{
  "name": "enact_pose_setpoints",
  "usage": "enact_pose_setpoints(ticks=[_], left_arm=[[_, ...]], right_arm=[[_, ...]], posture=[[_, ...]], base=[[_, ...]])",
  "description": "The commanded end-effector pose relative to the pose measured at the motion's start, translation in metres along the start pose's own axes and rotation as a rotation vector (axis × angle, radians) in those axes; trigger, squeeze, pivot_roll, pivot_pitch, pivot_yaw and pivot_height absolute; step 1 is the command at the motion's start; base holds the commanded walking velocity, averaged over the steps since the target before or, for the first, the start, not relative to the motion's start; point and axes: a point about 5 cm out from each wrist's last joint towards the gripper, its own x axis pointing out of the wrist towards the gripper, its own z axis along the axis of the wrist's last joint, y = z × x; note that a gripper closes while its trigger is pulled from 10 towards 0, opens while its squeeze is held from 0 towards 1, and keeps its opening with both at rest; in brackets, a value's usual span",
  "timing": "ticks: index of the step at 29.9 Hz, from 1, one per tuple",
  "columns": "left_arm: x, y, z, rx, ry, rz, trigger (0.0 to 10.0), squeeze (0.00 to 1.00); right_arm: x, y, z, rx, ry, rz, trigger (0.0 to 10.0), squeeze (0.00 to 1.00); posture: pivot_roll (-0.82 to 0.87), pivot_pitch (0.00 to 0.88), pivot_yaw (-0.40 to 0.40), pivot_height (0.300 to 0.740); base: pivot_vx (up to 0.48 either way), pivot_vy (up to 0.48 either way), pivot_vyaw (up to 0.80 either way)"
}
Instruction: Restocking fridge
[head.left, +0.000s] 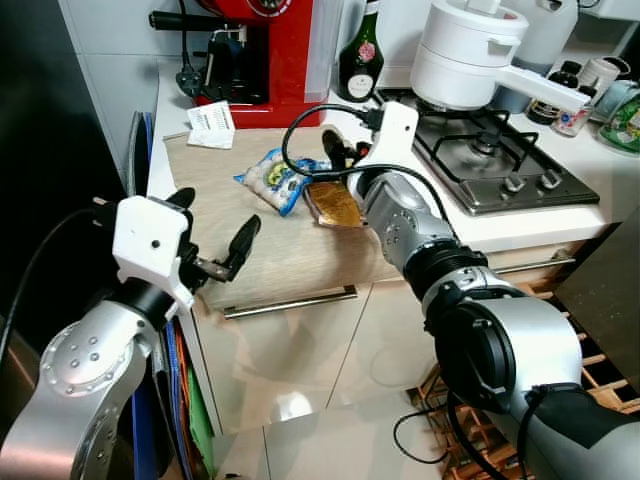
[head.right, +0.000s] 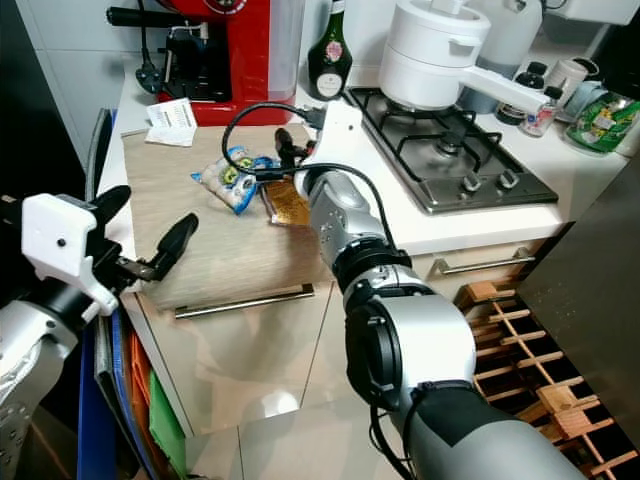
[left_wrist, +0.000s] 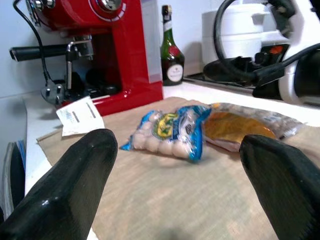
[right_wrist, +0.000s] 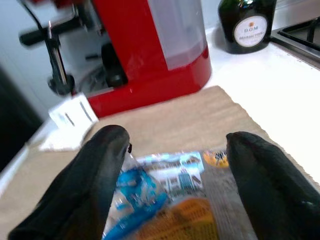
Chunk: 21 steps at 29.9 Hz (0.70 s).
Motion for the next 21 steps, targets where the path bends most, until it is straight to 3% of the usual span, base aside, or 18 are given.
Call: enact_pose_setpoints(ticks=[1, 5, 6, 11, 17, 18, 19, 20, 21], left_arm=[[-0.004, -0.003, 0.002, 0.007, 0.008, -0.009, 10.0, 0.00], [-0.007, -0.007, 0.002, 0.019, 0.018, -0.023, 10.0, 0.00], [-0.007, -0.008, 0.002, 0.013, 0.020, -0.025, 10.0, 0.00], [-0.008, -0.012, 0.003, -0.002, 0.027, -0.029, 10.0, 0.00], [-0.011, -0.014, 0.003, -0.012, 0.038, -0.021, 10.0, 0.00], [-0.012, -0.013, 0.002, -0.019, 0.045, -0.013, 10.0, 0.00], [-0.012, -0.013, 0.002, -0.019, 0.045, -0.013, 10.0, 0.00], [-0.012, -0.012, 0.002, -0.026, 0.047, -0.008, 10.0, 0.00], [-0.012, -0.012, 0.001, -0.034, 0.047, -0.005, 10.0, 0.00]], right_arm=[[0.001, 0.002, 0.002, -0.044, 0.032, 0.008, 10.0, 1.00], [0.001, 0.004, -0.003, -0.064, 0.061, 0.009, 10.0, 1.00], [0.001, 0.005, -0.006, -0.067, 0.077, 0.018, 10.0, 0.00], [0.000, 0.013, -0.017, -0.080, 0.115, 0.052, 10.0, 0.00], [-0.002, 0.015, -0.028, 0.024, 0.173, 0.074, 10.0, 0.00], [-0.004, 0.015, -0.036, 0.105, 0.214, 0.074, 10.0, 0.00], [-0.004, 0.015, -0.036, 0.105, 0.214, 0.074, 10.0, 0.00], [-0.005, 0.015, -0.041, 0.155, 0.240, 0.068, 4.6, 0.00], [-0.006, 0.014, -0.046, 0.206, 0.265, 0.069, 0.0, 0.00]], posture=[[0.29, 0.099, -0.103, 0.740], [0.29, 0.110, -0.106, 0.740], [0.29, 0.114, -0.107, 0.740], [0.28, 0.129, -0.112, 0.740], [0.29, 0.144, -0.119, 0.740], [0.29, 0.145, -0.121, 0.740], [0.29, 0.145, -0.121, 0.740], [0.29, 0.145, -0.121, 0.740], [0.28, 0.144, -0.123, 0.740]], base=[[0.000, 0.000, 0.00], [0.000, 0.000, 0.00], [0.000, 0.000, 0.00], [0.000, 0.000, 0.00], [0.000, 0.000, 0.00], [0.000, 0.000, 0.00], [0.000, 0.000, 0.00], [0.000, 0.000, 0.00], [0.000, 0.000, 0.00]])
